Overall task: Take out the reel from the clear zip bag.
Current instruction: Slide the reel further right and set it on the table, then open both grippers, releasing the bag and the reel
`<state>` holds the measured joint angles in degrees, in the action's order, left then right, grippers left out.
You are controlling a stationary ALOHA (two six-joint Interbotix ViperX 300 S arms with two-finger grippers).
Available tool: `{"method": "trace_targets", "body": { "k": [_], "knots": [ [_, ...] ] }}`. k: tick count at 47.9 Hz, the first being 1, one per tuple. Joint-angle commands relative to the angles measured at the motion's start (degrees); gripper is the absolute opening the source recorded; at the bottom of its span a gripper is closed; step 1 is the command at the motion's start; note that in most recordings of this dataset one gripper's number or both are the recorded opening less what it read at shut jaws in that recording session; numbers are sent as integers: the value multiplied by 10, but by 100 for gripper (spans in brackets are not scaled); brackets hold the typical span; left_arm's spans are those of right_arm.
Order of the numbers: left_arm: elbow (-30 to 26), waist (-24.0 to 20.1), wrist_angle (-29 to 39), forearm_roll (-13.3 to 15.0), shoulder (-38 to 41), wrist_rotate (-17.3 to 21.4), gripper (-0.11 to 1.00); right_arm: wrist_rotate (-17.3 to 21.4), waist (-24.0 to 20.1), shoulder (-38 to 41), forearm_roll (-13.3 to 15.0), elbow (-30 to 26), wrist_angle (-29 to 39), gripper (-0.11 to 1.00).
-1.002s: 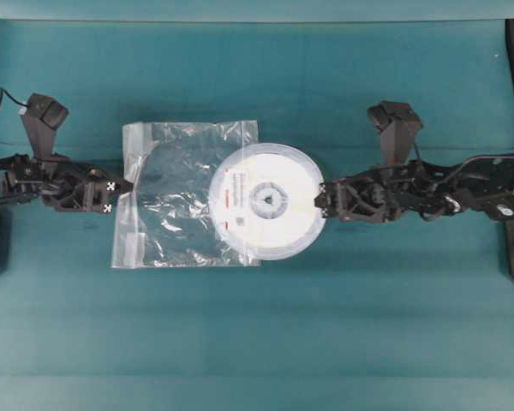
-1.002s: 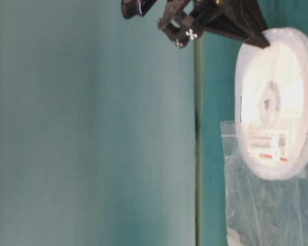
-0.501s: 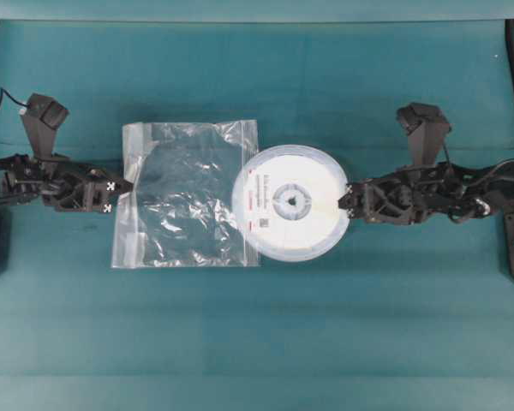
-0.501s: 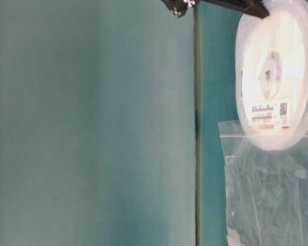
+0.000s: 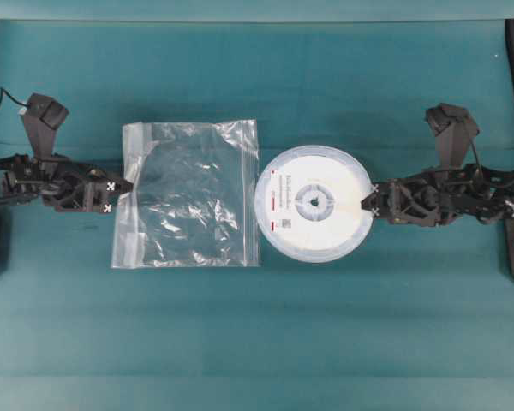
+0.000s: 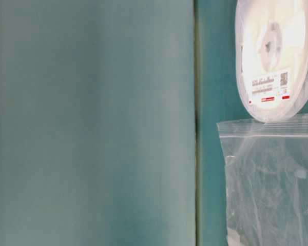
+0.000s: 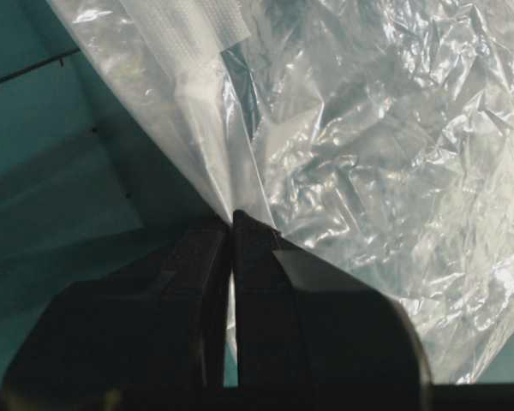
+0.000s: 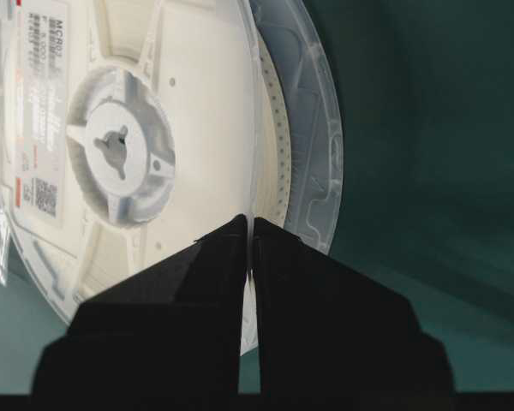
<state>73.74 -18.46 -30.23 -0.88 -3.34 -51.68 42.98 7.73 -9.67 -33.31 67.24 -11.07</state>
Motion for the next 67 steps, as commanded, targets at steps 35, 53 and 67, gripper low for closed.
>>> {"method": "trace_targets", "body": {
  "k": [35, 53, 67],
  "knots": [
    [-8, 2, -2, -3, -1, 2, -1, 1, 16, -61, -4, 44, 14, 3],
    [-16, 2, -2, -3, 0, 2, -1, 3, 18, -59, -4, 43, 15, 3],
    [-19, 2, -2, -4, -1, 2, -1, 3, 20, -59, -5, 41, 26, 9]
  ]
}}
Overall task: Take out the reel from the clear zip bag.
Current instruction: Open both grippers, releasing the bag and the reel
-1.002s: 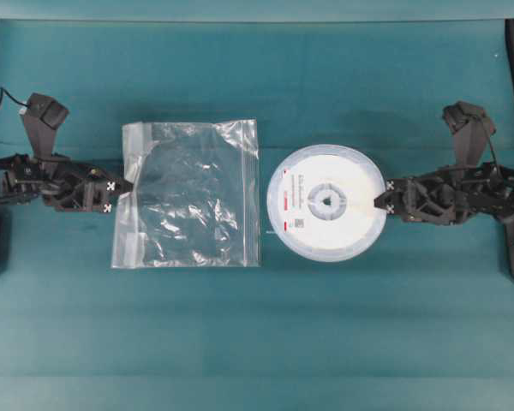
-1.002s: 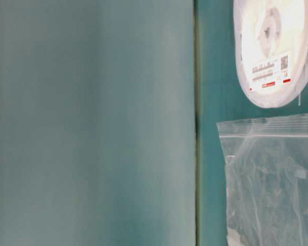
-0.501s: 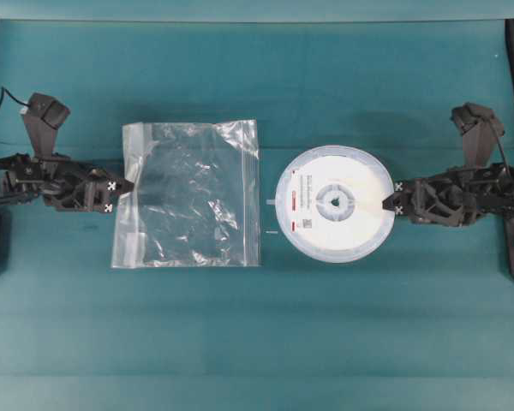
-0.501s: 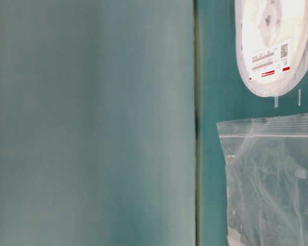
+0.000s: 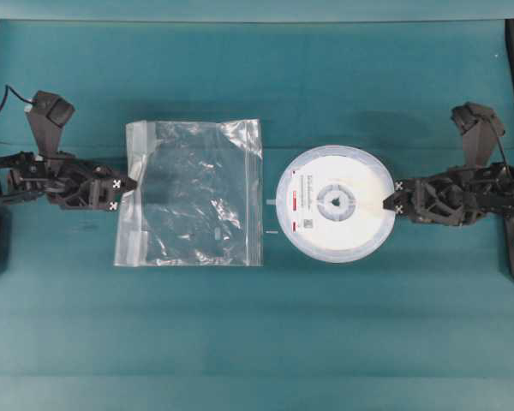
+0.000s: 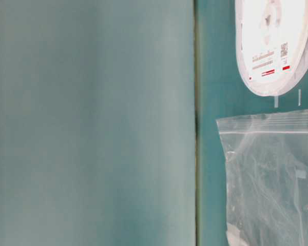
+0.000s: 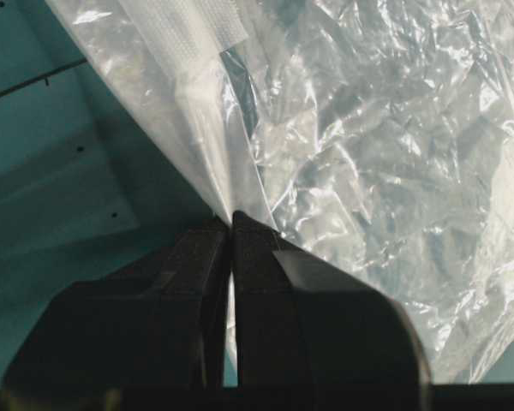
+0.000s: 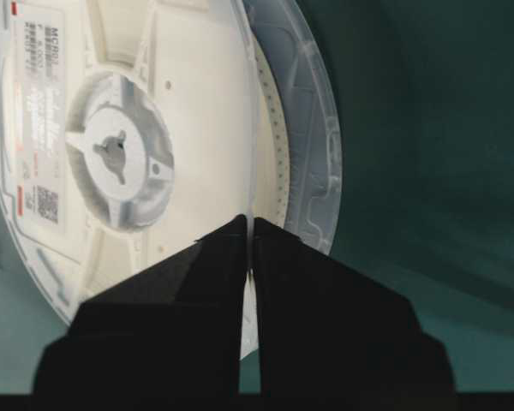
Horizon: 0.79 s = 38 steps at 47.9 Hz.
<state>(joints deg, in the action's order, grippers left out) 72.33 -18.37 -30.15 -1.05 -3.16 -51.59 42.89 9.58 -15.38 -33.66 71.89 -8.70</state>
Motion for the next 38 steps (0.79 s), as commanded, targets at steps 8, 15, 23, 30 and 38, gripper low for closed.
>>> {"method": "trace_targets", "body": {
  "k": [8, 15, 23, 30, 38],
  "knots": [
    [-4, 1, 1, -2, -3, 2, -1, 4, 12, -2, -9, -11, 26, 54],
    [-7, 1, 24, -3, -4, 2, -1, 2, 15, -2, -9, -22, 46, 89],
    [-8, 1, 30, -3, -6, 3, -1, 3, 15, -3, -9, -25, 51, 93],
    [-4, 1, 33, -4, -16, 4, -1, 2, 16, -11, -9, -31, 76, 93],
    [-4, 1, 52, -4, -31, 16, -1, 1, 23, -28, 2, -31, 110, 93]
  ]
}}
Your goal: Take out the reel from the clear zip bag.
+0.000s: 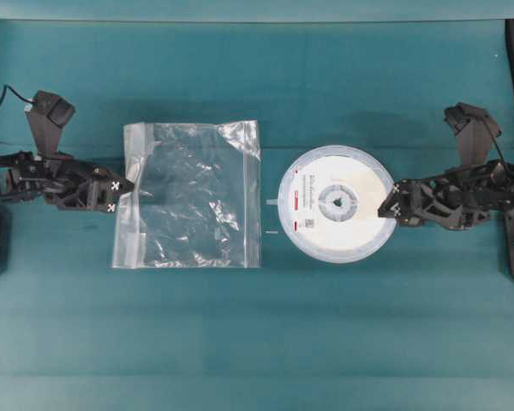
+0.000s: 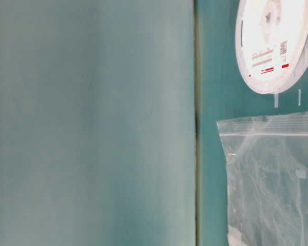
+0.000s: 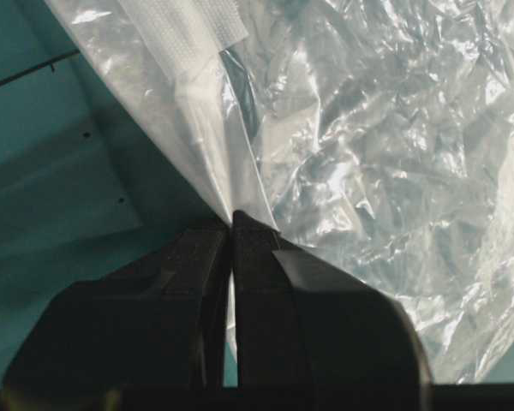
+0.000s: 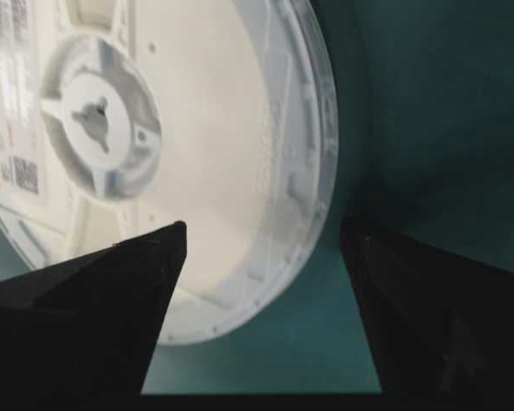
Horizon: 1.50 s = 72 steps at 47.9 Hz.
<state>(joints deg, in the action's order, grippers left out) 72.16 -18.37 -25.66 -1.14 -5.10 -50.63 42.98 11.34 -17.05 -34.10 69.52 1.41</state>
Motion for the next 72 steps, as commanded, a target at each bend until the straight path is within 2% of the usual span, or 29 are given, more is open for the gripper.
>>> {"method": "trace_targets", "body": {
  "k": [1, 15, 21, 26, 36, 38, 47, 52, 59, 72],
  "knots": [
    [-2, 1, 10, -4, -14, 8, -1, 0, 8, -15, 8, -7, 14, 93],
    [-5, 1, 25, -4, -37, 24, 0, -1, 40, -47, 48, -14, 45, 93],
    [-6, 1, 25, -4, -38, 24, 9, -1, 44, -52, 69, -24, 62, 93],
    [-6, 1, 25, -4, -39, 24, 29, 0, 46, -54, 84, -33, 79, 93],
    [-9, 1, 42, -4, -51, 22, 89, -1, 46, -56, 98, -43, 97, 93],
    [-10, 1, 54, -4, -54, 22, 95, -1, 46, -58, 99, -42, 98, 93],
    [-11, 1, 121, -4, -103, 30, 92, -3, 46, -75, 112, -43, 107, 93],
    [-11, 2, 143, -5, -142, 46, 93, -6, 46, -95, 148, -47, 123, 93],
    [-12, 9, 163, -5, -196, 79, 92, -8, 46, -139, 213, -57, 147, 93],
    [-16, 38, 205, -5, -280, 190, 92, -11, 36, -229, 307, -59, 153, 92]
  ]
}}
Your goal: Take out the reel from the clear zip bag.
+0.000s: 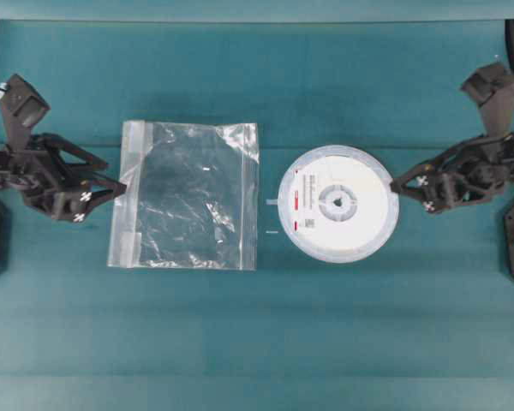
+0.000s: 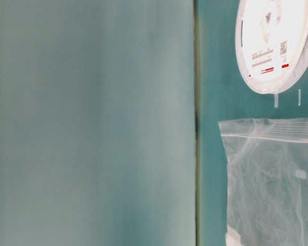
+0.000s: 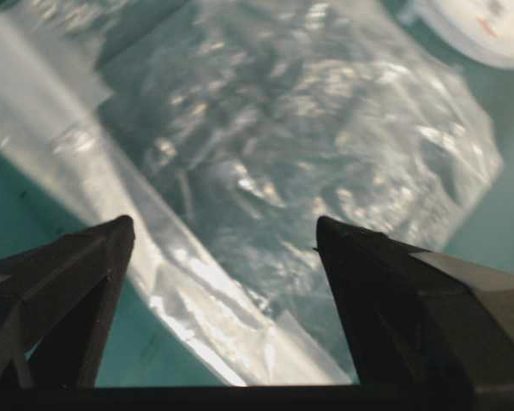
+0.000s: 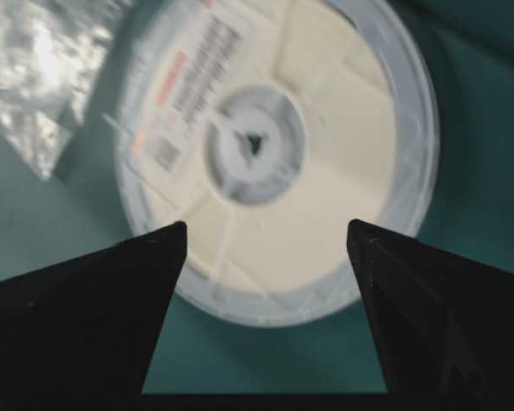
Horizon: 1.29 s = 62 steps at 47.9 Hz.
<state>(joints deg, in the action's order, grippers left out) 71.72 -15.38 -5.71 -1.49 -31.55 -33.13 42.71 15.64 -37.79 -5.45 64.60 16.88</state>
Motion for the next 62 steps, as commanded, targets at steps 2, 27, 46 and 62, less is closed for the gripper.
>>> {"method": "trace_targets", "body": {
  "k": [2, 27, 46, 62],
  "knots": [
    [-13, 13, 10, -2, -26, 27, 92, -9, -12, -38, 35, -6, -2, 93],
    [-37, 54, 55, -2, -120, 83, 92, -89, -83, -134, 98, 3, 1, 92],
    [-44, 105, 58, -2, -184, 220, 92, -162, -115, -154, 99, 1, -3, 92],
    [-46, 134, 65, -2, -213, 235, 92, -222, -128, -201, 100, -3, -8, 92]
  ]
}}
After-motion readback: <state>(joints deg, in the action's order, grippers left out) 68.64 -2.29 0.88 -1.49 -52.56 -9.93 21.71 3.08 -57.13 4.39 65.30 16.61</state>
